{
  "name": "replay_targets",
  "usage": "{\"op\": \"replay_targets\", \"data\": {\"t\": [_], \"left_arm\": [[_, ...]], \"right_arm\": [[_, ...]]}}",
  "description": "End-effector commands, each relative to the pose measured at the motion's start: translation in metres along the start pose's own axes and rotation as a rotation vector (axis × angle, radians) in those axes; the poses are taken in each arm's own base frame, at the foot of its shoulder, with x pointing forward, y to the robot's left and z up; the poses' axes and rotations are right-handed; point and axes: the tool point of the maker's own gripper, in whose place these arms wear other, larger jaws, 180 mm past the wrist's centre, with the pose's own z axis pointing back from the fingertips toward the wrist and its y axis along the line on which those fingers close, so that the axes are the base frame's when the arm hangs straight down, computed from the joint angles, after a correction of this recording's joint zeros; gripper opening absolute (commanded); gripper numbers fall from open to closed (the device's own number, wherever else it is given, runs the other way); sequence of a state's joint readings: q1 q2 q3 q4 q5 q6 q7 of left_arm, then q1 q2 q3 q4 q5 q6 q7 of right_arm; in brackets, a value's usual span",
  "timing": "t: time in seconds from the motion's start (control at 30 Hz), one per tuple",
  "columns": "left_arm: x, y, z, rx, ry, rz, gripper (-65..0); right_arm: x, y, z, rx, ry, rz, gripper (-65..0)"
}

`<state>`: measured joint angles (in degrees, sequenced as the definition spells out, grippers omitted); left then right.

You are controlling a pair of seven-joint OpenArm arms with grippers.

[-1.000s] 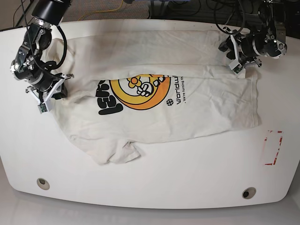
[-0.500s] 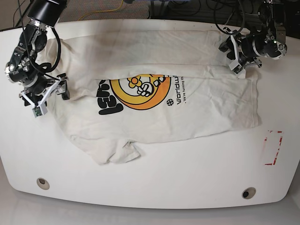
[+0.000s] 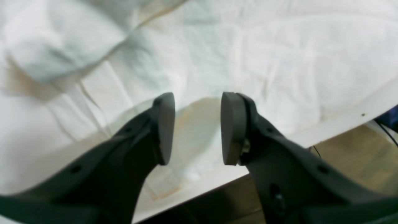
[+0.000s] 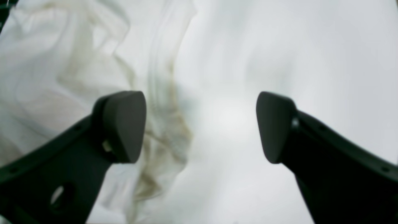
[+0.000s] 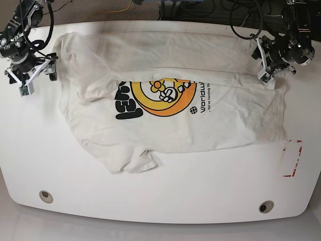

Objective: Layout the t-shirt on the table in an organized manner, then fold the t-shirt properly
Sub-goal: 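Re-grip the shoulder corners with both grippers and tug them apart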

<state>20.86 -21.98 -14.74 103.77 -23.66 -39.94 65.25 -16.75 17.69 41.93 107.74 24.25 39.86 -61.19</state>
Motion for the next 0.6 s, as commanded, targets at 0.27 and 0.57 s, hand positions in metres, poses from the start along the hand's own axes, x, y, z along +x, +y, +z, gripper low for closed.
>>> {"op": "replay_targets", "data": {"t": [0.27,0.57], "left_arm": [[0.026,0.004,0.005,0.013,-0.081,-0.003,-41.9],[0.026,0.004,0.005,0.014,-0.08,-0.002,-41.9]], "right_arm": [[0.006,0.044,0.016,0.047,-0.072,0.008,-29.6],[0.018,0.072,0.002,0.128,-0.093,0.021,-54.5]]}}
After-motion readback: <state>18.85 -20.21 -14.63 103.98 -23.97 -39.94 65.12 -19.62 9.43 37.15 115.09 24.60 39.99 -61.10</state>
